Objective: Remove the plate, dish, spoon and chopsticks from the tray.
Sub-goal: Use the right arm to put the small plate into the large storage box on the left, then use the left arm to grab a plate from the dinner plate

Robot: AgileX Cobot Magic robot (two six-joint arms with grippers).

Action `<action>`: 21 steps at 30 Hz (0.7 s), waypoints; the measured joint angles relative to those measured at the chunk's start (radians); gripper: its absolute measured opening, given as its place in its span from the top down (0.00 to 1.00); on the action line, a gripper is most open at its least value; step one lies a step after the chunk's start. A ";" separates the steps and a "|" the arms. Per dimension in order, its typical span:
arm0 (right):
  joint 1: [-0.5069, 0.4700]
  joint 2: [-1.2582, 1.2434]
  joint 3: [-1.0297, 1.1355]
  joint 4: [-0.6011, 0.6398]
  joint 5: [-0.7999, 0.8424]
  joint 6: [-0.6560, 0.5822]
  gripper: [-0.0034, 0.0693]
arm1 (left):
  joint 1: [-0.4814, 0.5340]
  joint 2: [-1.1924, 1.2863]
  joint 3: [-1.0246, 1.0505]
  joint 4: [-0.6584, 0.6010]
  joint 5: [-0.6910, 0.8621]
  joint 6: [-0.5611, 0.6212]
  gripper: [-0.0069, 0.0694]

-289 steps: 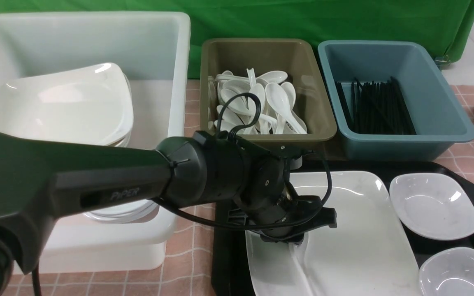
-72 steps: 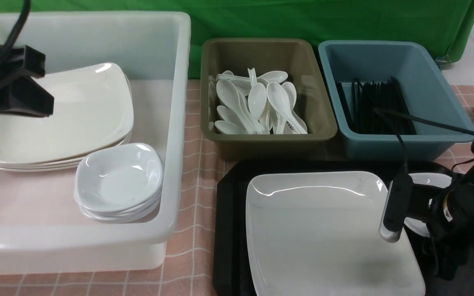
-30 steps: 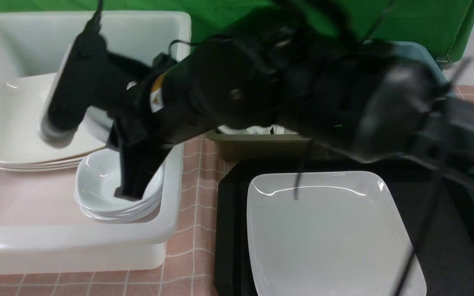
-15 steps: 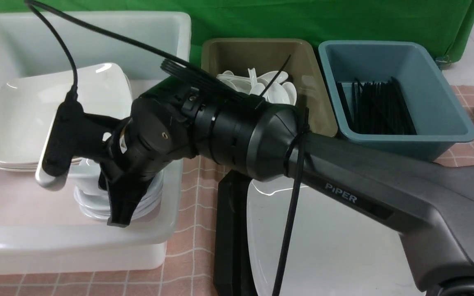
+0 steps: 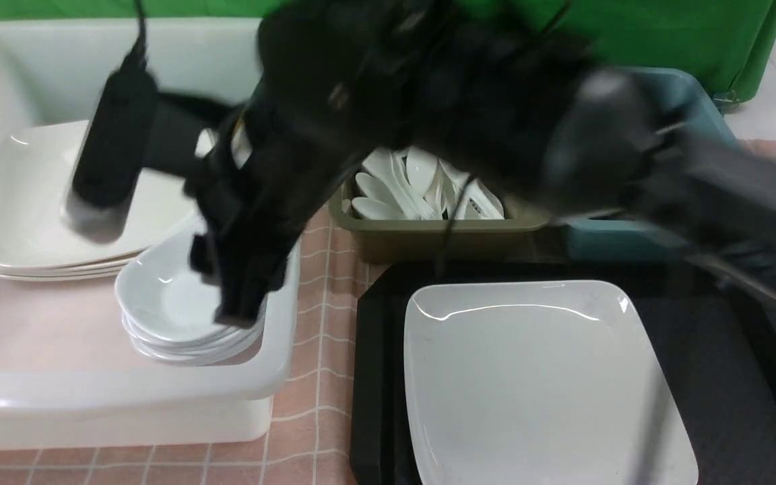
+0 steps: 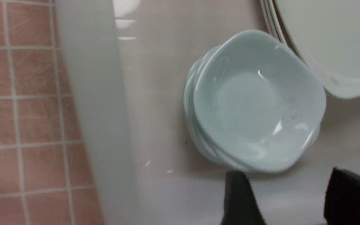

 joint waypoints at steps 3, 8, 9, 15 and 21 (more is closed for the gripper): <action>0.000 -0.123 0.000 -0.079 0.166 0.081 0.46 | 0.000 0.000 0.000 0.000 0.000 0.000 0.90; -0.028 -0.340 0.029 -0.259 0.167 0.262 0.86 | -0.002 0.000 0.000 -0.009 0.001 0.007 0.90; -0.049 -0.382 0.047 -0.271 0.167 0.305 0.90 | -0.008 0.000 0.000 -0.009 0.001 0.014 0.90; -0.266 -0.615 0.281 -0.211 0.167 0.453 0.91 | -0.107 0.000 0.000 -0.016 0.018 0.019 0.90; -0.485 -0.802 0.664 -0.082 0.166 0.479 0.91 | -0.299 0.000 0.057 -0.056 0.026 0.020 0.90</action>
